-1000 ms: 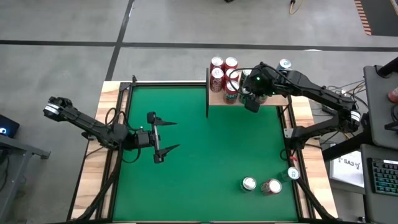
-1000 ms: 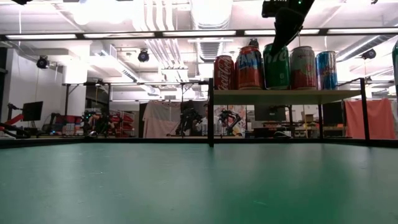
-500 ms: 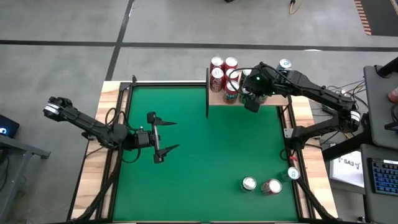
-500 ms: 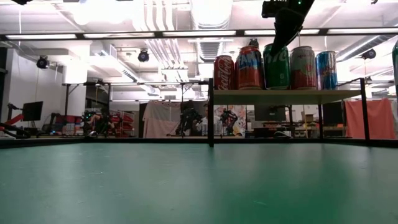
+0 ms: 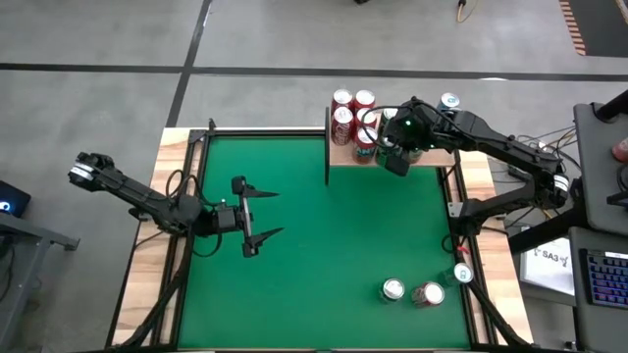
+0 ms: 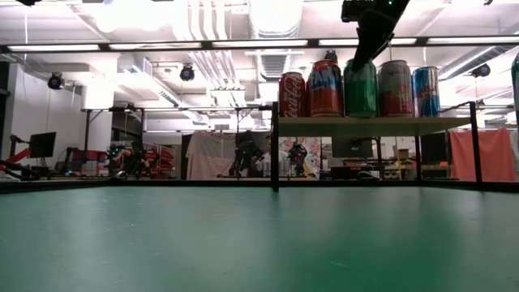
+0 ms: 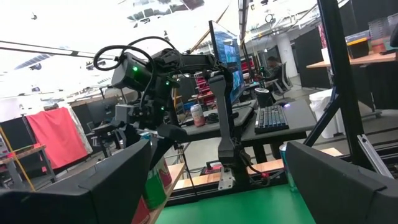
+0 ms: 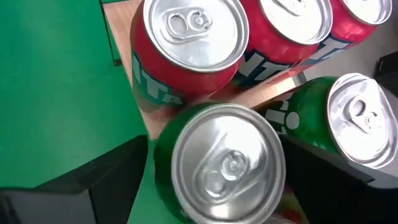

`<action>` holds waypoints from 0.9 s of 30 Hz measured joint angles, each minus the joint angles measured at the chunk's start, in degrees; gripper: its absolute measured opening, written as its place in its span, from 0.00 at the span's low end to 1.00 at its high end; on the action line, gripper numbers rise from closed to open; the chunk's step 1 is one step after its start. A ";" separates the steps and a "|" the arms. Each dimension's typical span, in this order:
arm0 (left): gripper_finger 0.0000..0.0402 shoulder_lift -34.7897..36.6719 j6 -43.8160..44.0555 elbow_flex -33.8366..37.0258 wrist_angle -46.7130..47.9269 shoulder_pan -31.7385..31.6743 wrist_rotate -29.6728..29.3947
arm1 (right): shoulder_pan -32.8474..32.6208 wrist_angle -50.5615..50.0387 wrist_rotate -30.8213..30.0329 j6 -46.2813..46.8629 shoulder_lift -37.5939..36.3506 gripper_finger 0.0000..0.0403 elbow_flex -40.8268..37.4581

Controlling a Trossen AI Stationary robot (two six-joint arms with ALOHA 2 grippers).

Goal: Place canned beverage on shelf
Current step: Put the top green soda can on the shelf aligned with the other green soda can

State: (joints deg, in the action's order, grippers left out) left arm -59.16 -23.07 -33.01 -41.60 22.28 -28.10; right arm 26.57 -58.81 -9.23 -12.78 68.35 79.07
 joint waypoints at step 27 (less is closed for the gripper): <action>0.88 0.00 0.00 -0.07 0.02 0.00 0.00 | -1.07 -0.92 -2.71 3.34 -0.27 0.87 8.17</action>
State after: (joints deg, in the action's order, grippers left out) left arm -59.16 -23.07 -33.08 -41.58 22.28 -28.10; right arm 25.50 -59.72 -11.95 -9.44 68.07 87.24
